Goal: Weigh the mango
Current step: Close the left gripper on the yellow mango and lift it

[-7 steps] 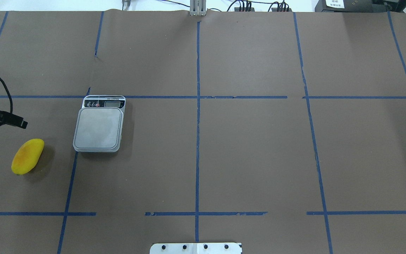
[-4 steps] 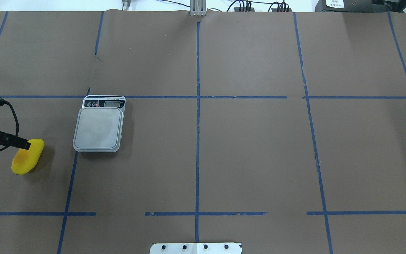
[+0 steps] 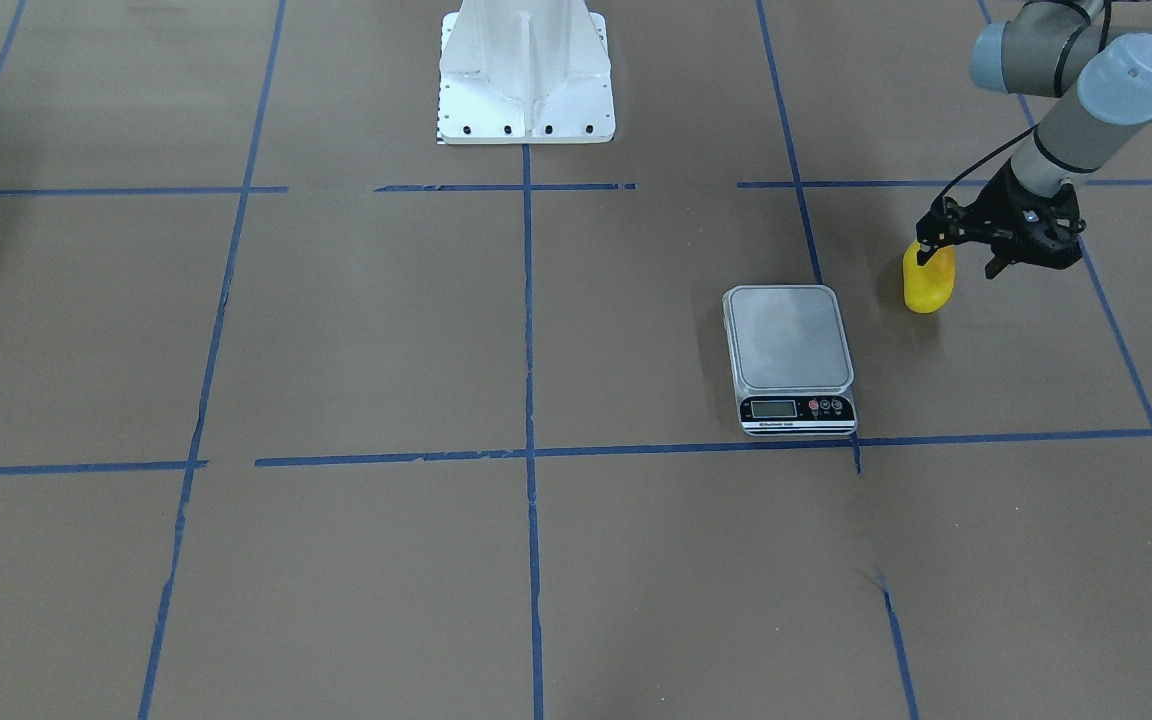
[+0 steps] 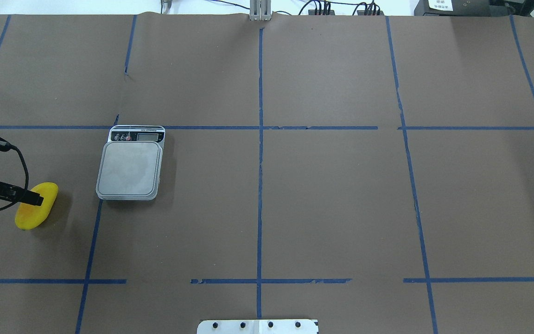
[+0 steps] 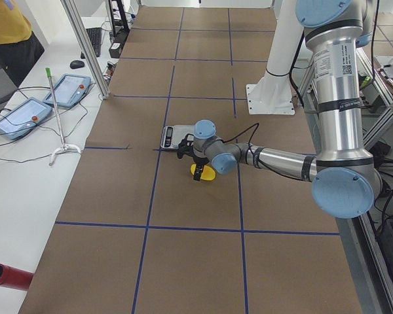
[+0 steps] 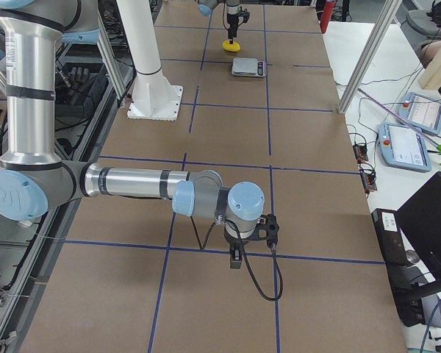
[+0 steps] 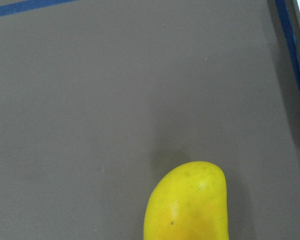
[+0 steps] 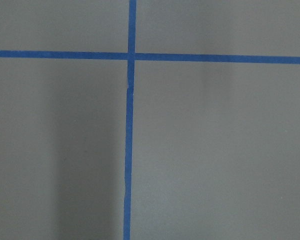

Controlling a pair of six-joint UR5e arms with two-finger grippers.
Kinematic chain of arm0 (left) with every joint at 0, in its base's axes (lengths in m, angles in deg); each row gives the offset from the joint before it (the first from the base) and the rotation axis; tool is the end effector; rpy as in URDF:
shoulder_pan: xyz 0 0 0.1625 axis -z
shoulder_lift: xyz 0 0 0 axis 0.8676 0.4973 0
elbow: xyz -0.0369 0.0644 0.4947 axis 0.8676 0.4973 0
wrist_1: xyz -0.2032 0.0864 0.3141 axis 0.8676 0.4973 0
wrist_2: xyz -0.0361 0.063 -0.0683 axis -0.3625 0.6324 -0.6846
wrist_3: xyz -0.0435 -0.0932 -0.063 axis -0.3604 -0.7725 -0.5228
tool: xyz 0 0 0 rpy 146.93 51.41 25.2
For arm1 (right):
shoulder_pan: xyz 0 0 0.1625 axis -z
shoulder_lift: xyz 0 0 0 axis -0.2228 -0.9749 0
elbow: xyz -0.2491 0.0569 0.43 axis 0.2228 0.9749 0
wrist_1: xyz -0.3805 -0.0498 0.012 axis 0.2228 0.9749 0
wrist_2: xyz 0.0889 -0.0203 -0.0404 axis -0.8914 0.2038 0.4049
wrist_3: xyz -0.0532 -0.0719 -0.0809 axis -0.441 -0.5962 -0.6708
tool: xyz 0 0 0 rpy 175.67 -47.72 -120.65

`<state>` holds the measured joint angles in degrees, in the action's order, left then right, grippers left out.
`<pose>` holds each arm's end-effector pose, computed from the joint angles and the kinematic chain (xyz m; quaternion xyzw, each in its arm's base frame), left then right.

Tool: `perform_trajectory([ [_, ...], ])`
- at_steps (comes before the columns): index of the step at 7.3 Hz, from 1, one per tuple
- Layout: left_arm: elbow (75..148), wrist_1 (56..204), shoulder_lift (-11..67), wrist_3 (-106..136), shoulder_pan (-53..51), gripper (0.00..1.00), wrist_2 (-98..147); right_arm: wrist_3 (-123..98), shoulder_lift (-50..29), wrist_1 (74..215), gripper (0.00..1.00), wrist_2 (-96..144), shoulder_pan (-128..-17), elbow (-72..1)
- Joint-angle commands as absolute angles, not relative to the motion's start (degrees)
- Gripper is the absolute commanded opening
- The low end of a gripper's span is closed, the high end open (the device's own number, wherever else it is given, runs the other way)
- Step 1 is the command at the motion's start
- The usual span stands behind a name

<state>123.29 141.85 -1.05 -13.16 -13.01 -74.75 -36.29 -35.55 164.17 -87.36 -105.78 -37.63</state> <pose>0.2325 -0.3567 0.6504 0.0783 0.4104 0.0903 0.9041 0.0694 -0.4052 0.7557 -0.0149 -0.3813 -0.0142 0.9242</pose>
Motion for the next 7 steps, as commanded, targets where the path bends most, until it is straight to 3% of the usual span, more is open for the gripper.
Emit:
perform_trajectory([
  [1, 121.4, 144.7, -0.1, -16.2, -14.6, 1.00, -74.7, -36.3, -35.6, 164.2, 1.00, -87.4, -105.8, -37.6],
  [4, 121.2, 144.6, -0.2, -17.9, -16.6, 0.99, -74.4, -36.3, -35.6, 164.2, 1.00, -87.4, -105.8, -37.6],
  [6, 120.2, 144.6, -0.5, -17.7, -16.7, 0.65, -74.3, -36.3, -35.6, 164.2, 1.00, -87.4, -105.8, -37.6],
  [7, 121.3, 144.7, -0.6, -17.9, -16.5, 0.19, -74.3, -36.3, -35.6, 164.2, 1.00, -87.4, -105.8, -37.6],
])
